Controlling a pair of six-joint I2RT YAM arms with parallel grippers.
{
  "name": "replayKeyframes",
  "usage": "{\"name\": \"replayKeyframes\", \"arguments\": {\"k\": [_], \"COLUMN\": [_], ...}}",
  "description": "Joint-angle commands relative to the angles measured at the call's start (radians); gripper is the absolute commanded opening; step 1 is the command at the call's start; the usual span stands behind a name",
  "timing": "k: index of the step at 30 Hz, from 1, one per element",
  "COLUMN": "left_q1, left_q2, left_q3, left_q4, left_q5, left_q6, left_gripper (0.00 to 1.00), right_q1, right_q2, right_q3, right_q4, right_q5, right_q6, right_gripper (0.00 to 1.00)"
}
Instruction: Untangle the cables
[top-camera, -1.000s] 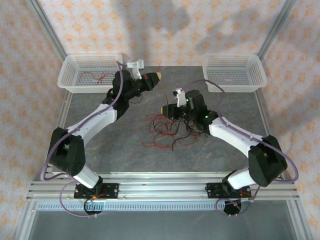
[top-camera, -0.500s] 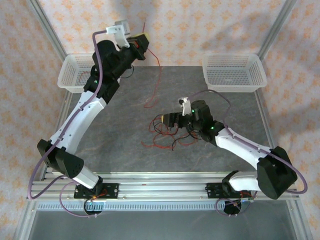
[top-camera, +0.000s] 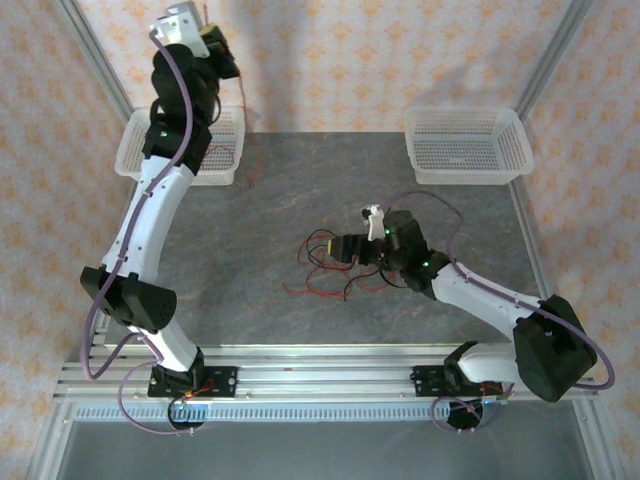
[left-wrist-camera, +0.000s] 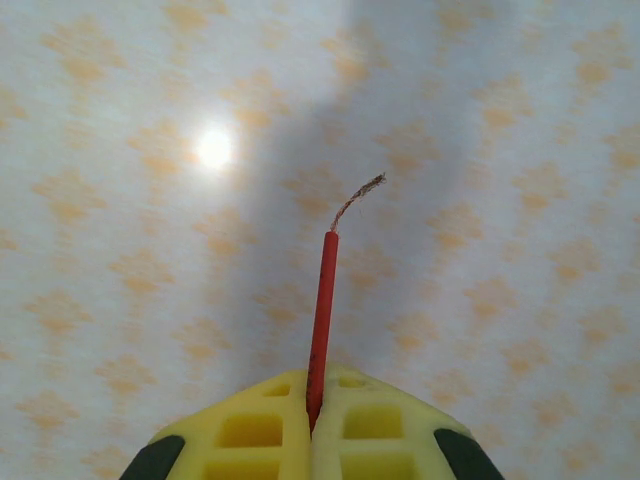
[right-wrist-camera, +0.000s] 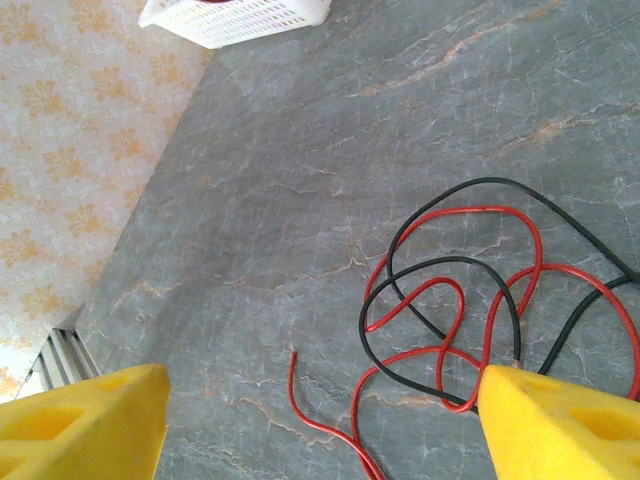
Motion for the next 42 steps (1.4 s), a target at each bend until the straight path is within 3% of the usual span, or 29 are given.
{"name": "replayKeyframes", "arguments": {"k": [1, 8, 13, 18, 28, 37, 42], "left_q1": [0.042, 0.09, 0.106, 0.143, 0.186, 0.186, 0.186], "left_q2": [-0.002, 0.02, 0.055, 0.113, 0.328, 0.233, 0.201], "left_q3": [0.029, 0.021, -0.032, -0.187, 0.049, 0.094, 0.112], "left_q4": [0.127, 0.306, 0.454, 0.75, 0.671, 0.554, 0.553], "left_q5": [-0.031, 0.013, -0.073, -0.174, -0.156, -0.023, -0.007], "left_q6": [0.047, 0.078, 0.151, 0.213, 0.196, 0.142, 0.148], "left_gripper": [0.0, 0.0, 0.0, 0.0, 0.0, 0.0, 0.0], "right_q1": [0.006, 0.006, 0.008, 0.021, 0.039, 0.039, 0.04], "right_q2": [-0.024, 0.005, 0.041, 0.084, 0.115, 0.176, 0.217], "right_q3": [-0.011, 0.0, 0.01, 0.011, -0.002, 0.064, 0.092], "right_q4": [0.016, 0.011, 0.034, 0.058, 0.053, 0.022, 0.031], "right_q5": [0.023, 0.028, 0.021, 0.022, 0.065, 0.067, 0.051], "right_q6": [0.011, 0.017, 0.038, 0.056, 0.085, 0.059, 0.057], "right_gripper": [0.8, 0.8, 0.79, 0.79, 0.78, 0.78, 0.78]}}
